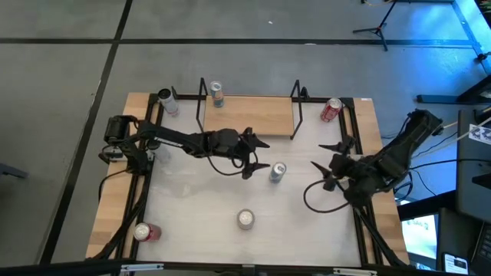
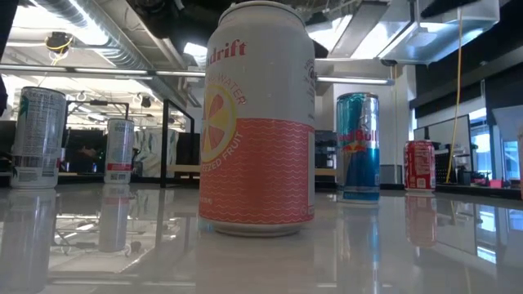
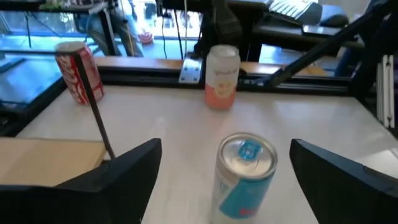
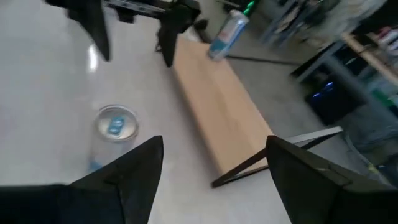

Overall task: Place canned beverage on shelf
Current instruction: Put the blue soda can aligned with the other blue soda can on the shelf

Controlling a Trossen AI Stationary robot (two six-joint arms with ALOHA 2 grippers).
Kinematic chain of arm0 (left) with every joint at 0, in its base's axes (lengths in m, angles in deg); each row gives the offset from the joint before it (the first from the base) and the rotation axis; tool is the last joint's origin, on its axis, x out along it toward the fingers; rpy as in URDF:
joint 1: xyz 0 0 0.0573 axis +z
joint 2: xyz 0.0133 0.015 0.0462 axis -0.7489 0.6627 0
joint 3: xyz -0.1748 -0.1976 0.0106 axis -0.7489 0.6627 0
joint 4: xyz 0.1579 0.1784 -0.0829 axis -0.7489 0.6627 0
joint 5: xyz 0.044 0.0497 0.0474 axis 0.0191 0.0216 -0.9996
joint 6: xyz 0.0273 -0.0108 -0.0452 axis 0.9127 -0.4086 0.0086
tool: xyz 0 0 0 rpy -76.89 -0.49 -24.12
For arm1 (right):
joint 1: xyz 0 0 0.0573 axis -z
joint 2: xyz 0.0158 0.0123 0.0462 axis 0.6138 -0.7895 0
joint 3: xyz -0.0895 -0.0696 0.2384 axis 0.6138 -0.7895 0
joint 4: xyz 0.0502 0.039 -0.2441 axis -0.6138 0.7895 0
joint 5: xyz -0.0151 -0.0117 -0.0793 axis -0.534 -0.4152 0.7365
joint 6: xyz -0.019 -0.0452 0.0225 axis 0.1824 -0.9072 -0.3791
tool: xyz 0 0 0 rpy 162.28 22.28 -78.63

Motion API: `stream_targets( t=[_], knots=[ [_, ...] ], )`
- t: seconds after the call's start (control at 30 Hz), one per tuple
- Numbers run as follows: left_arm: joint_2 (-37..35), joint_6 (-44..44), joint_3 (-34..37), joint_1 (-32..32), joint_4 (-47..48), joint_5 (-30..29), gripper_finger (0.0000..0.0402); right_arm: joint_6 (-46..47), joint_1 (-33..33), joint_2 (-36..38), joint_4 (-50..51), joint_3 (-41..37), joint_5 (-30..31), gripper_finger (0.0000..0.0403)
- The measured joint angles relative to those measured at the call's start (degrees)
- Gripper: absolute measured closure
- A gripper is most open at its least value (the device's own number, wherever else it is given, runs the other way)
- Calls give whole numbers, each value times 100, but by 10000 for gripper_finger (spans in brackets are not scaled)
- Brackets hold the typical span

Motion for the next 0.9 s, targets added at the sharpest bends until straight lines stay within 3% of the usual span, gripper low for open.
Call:
stream_targets(
  t=[0.17,0.4,0.57,0.9],
  knots=[
    [201,148,-15,-157,-625,43,53,107,86,147,-1215,-1139,522,123],
    [952,-156,-560,48,-711,718,53,141,113,121,-2592,-2194,391,123],
    [1379,-202,-883,122,-687,1389,52,146,113,121,-2935,-2470,267,123],
    [1746,-38,-997,123,-594,1007,52,144,113,121,-3000,-2512,318,123]
  ],
)
